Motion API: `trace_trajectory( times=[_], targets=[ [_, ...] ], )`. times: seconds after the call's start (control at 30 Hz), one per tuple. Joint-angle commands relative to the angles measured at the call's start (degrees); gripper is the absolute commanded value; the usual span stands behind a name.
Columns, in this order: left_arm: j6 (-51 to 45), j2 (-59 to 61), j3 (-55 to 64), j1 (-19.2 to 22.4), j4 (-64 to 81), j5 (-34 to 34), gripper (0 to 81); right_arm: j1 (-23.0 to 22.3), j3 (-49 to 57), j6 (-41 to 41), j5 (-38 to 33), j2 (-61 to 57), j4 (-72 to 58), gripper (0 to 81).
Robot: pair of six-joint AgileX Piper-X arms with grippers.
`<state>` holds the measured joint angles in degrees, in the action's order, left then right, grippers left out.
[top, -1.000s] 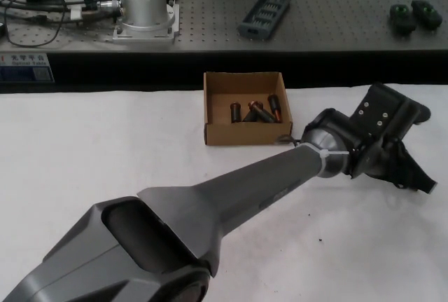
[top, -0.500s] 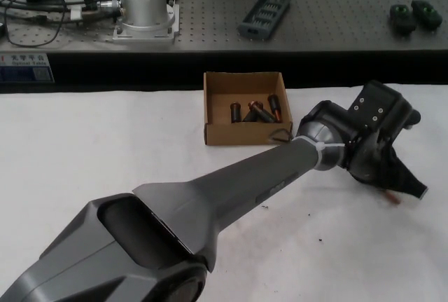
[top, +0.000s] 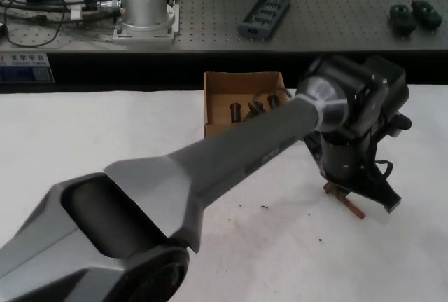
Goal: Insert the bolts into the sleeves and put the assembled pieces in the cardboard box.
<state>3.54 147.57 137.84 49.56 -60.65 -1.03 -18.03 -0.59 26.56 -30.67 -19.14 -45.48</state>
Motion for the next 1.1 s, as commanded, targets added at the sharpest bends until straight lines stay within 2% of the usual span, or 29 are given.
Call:
trace_trajectory(
  times=[0.0, 0.27, 0.5, 0.7, 0.93, 1.07],
  targets=[
    [1.6, -4.0, 0.3, 0.0, -14.0, 1.0, 0.6, -0.2, 0.6, -0.7, 0.5, 0.4, -0.3, 7.1],
    [0.3, -10.3, 0.3, 0.0, -22.7, 1.0, 0.6, -0.2, 0.6, -2.3, 0.5, 0.4, 0.2, 7.1],
    [-1.6, -20.8, 0.3, -0.3, -24.3, 4.7, 0.6, -0.2, 0.6, -1.5, -0.4, 0.4, -0.3, 7.1],
    [-2.0, -27.9, -1.5, -0.5, -28.2, 10.0, 0.6, -0.2, 0.6, 2.5, -8.2, 0.4, -8.9, 7.1],
    [5.2, -37.5, -13.9, -0.8, -24.6, 9.3, 0.6, 1.3, 0.6, 8.9, -12.7, 1.1, -16.5, 7.1],
    [7.7, -44.5, -25.6, -2.1, -15.5, 3.4, 0.6, 4.1, 0.6, 14.2, -14.0, 5.0, -20.4, 7.1]
  ],
)
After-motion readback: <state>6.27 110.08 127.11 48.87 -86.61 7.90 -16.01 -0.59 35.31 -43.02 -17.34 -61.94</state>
